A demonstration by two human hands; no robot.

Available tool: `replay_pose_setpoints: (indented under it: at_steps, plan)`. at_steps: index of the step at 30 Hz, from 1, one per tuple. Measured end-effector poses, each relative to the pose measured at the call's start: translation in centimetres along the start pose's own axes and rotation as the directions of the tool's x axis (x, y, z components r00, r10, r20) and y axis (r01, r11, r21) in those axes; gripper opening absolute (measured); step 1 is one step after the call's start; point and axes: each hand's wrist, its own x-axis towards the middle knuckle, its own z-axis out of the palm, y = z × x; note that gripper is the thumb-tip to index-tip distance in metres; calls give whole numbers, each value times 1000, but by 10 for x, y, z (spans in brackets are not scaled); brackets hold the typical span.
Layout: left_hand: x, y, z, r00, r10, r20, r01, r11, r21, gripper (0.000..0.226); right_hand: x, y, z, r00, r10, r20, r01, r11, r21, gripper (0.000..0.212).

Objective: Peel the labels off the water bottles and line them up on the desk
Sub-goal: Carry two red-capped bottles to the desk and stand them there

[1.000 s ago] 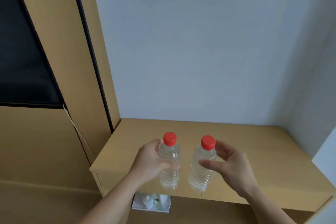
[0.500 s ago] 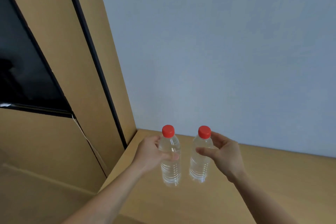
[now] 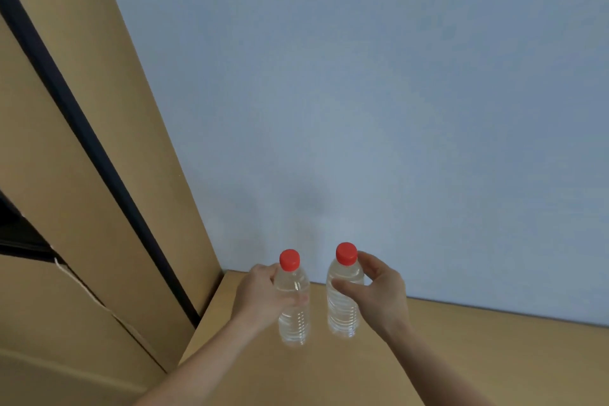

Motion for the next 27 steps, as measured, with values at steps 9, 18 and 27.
replay_pose_setpoints:
  at_steps: [9,18,27]
  plan:
    - [85,6,6,997,68,32,-65,995,-81,42,51,14,41,991,74,-115,-77,997,-17,42]
    - [111,-17,20,993,97,66,-95,995,-33,68,67,31,64,965,91,-244,-113,991,-77,56]
    - [108,-20,20,983,152,103,-159,986,58,80,60,36,72,958,61,-282,-89,992,-86,50]
